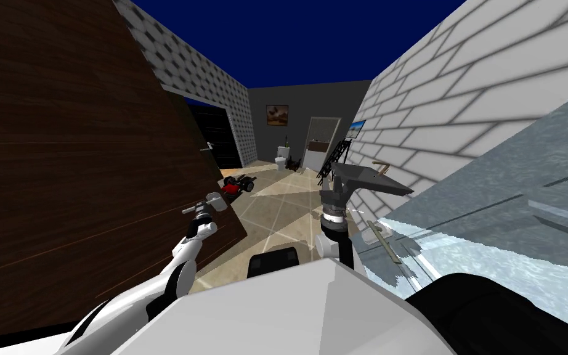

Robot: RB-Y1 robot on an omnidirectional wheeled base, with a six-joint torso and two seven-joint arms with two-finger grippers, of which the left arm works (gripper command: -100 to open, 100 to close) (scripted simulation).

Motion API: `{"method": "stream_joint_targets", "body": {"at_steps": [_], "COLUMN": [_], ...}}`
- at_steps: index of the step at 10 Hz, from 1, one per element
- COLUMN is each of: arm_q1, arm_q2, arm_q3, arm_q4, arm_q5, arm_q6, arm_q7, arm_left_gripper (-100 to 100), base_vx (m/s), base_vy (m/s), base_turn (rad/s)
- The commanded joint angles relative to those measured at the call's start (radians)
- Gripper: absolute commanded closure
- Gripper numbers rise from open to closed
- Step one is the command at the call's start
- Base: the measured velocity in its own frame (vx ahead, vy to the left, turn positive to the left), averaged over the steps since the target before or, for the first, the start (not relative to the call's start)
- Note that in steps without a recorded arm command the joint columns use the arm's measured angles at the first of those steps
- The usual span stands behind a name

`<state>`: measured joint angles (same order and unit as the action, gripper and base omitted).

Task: Push the door open

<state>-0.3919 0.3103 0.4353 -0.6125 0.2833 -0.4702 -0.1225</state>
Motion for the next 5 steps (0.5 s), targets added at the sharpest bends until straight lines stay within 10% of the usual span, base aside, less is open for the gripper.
{"method": "stream_joint_targets", "body": {"at_steps": [1,5], "arm_q1": [0.0,0.009], "arm_q2": [0.0,0.017], "arm_q3": [0.0,0.043], "arm_q4": [0.0,0.006], "arm_q5": [0.0,0.017], "arm_q6": [0.0,-0.007], "arm_q7": [0.0,-0.018], "arm_left_gripper": [100,100], "base_vx": [0.08,0.167], "base_vy": [-0.007,-0.009], "base_turn": [0.027,0.04]}}
